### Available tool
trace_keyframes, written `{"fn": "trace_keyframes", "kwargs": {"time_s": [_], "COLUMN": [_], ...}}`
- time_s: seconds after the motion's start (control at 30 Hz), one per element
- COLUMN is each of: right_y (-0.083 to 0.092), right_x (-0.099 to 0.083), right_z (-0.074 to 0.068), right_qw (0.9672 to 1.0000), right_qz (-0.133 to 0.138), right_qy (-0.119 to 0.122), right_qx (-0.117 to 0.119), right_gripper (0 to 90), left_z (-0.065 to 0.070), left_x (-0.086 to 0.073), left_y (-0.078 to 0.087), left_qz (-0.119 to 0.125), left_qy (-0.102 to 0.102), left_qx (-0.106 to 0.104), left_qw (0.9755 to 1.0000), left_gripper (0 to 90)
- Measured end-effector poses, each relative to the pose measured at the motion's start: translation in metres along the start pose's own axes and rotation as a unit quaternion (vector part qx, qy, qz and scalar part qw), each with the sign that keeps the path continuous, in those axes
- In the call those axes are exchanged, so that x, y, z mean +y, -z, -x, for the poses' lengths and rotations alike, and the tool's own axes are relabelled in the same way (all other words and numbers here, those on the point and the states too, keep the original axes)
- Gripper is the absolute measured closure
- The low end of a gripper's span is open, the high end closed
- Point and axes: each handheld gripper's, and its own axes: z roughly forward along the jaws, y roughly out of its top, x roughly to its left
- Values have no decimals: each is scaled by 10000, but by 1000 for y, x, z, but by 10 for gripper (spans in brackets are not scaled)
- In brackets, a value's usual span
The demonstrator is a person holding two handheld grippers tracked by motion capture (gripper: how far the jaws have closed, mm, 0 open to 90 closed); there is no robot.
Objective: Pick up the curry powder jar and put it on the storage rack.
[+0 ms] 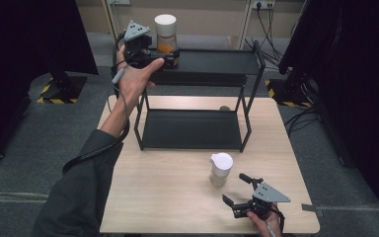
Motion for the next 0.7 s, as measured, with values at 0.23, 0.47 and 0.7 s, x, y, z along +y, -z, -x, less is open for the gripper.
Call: {"fn": "trace_keyframes", "kwargs": {"time_s": [0.23,0.47,0.7], "right_y": [0,0,0], "right_x": [0,0,0], "right_z": [0,0,-1], "right_qw": [10000,10000,10000], "right_qz": [6,6,11], "right_qy": [1,-3,4], "right_qx": [-6,-10,-13], "right_gripper": [6,6,6], "left_z": [1,4,10], "left_x": [-11,-28,-42], "left_y": [13,25,36], "left_qz": [65,119,183], "left_qy": [-43,-18,-74], "left_qx": [-223,-528,-815], "left_qw": [9997,9985,9965], "left_gripper": [13,15,15]}}
